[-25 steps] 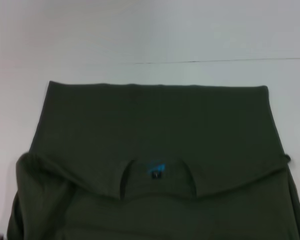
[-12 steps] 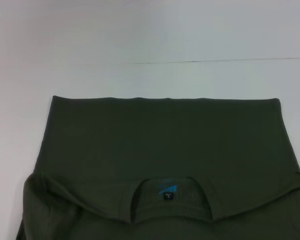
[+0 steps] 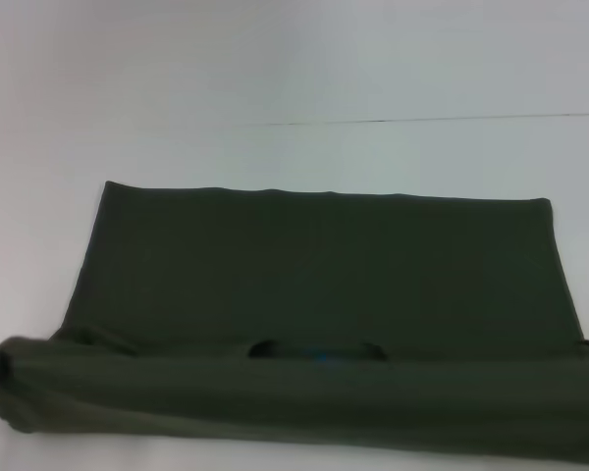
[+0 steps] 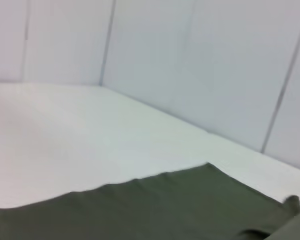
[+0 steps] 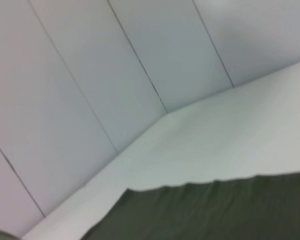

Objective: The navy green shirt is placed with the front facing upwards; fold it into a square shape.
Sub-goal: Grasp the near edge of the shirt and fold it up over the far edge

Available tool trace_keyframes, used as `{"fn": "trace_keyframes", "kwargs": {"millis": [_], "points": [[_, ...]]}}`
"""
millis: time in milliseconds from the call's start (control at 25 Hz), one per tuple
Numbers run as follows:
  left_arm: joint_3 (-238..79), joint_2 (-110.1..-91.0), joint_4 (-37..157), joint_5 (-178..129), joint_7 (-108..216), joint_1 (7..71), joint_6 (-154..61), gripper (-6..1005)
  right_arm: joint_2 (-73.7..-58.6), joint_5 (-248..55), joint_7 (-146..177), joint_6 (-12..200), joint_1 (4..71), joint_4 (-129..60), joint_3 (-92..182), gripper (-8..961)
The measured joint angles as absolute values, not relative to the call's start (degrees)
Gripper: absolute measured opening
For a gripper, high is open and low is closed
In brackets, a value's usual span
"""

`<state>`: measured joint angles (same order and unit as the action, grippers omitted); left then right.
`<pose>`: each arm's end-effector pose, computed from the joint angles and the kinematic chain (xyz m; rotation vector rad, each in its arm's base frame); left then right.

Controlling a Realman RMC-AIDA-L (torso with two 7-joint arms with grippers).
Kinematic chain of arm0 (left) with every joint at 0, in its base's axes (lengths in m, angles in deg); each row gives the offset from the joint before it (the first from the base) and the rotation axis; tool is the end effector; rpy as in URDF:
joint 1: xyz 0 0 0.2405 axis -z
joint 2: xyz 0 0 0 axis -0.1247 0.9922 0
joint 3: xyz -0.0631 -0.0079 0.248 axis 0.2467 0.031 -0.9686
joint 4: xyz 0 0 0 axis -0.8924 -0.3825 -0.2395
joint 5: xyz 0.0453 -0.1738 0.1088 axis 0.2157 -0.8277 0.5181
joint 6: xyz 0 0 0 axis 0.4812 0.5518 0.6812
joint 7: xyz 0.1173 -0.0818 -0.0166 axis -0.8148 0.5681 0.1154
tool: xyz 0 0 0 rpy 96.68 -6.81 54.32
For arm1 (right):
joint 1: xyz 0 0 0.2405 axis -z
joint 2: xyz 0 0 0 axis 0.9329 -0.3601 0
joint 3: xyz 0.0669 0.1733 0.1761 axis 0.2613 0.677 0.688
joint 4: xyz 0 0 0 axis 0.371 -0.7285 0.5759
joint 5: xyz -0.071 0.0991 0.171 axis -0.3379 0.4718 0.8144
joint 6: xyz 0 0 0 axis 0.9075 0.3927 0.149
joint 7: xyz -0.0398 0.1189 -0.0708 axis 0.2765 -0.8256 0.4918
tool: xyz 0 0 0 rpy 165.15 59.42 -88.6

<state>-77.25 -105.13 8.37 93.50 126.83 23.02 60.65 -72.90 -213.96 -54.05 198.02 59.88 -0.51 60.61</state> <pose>-0.3481 0.2064 0.0935 -2.4205 -0.7529 -0.7297 0.3748 0.1555 0.0598 -2.1305 1.0562 0.9937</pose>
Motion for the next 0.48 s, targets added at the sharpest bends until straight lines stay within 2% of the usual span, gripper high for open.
{"fn": "trace_keyframes", "kwargs": {"millis": [280,480], "points": [[-77.3,-106.13,12.0,92.7,131.6,28.2,49.7,75,-71.59,-213.8,-62.8,192.1,52.1,-0.5,62.2,37],[-77.7,-108.42,13.0,92.1,132.3,33.4,40.0,83,-71.13,-211.9,-65.7,184.2,46.4,-1.2,61.8,37]]}}
